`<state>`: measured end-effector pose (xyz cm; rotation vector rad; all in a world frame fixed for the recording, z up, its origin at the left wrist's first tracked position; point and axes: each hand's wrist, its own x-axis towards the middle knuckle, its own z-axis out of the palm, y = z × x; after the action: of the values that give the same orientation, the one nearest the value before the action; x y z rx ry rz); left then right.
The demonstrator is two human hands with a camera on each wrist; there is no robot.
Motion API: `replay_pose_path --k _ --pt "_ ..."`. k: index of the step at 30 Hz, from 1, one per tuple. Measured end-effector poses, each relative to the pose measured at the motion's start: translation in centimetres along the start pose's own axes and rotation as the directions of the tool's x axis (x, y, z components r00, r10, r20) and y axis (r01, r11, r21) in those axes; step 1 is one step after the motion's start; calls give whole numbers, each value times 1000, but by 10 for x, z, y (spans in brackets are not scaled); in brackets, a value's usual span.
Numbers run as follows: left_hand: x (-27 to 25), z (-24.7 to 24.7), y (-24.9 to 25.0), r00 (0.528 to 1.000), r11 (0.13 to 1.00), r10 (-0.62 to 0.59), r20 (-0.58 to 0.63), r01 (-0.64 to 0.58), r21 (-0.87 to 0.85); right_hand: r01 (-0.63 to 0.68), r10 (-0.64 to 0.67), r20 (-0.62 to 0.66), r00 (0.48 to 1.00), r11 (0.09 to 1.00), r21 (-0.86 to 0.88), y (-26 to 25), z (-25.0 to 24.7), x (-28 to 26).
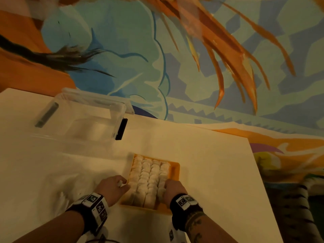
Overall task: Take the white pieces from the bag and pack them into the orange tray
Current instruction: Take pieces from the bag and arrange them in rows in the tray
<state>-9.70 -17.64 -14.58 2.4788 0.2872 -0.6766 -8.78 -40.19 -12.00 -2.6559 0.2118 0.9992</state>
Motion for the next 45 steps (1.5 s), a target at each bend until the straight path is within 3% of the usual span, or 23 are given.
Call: replay_pose_path --k 9,14,17,22,25,27,29,32,36,39,41,45 --pt "7 -2 -3 999 1000 -12 35 11 15 -99 102 -31 994 993 67 1 -3 -3" --pt "8 2 -2 998 998 -33 52 35 -47 -167 205 -57 977 905 392 -3 18 14" --pt "10 3 -4 999 998 -26 46 28 -48 -167 227 -71 971 864 475 -2 27 25" --pt "7 1 -4 998 999 -22 55 25 -44 -134 166 -52 985 917 376 -4 19 12" --pt "5 -5 -1 1000 995 -27 -16 25 -92 -84 97 -38 995 959 269 -5 0 -7" --pt "2 -11 7 997 979 -22 -76 6 -201 -34 53 -100 994 982 188 -3 -12 -19" --pt "-7 -17 26 999 882 -35 -16 23 -471 75 -41 -186 982 981 181 -3 -19 -29" --pt "-22 -22 55 984 659 -1 178 134 -740 331 -252 -265 931 889 316 -11 -26 -41" --pt "-30 -9 75 949 544 166 269 140 -827 445 -343 -299 890 792 418 -20 -26 -51" --pt "-34 -2 85 912 508 220 345 195 -839 460 -321 -357 877 777 429 -18 -20 -54" --pt "-38 -2 86 889 506 243 388 225 -833 447 -280 -360 890 688 571 -14 -20 -57" --pt "-49 -5 86 921 579 217 324 147 -802 350 -106 -358 928 583 733 -2 -20 -56"
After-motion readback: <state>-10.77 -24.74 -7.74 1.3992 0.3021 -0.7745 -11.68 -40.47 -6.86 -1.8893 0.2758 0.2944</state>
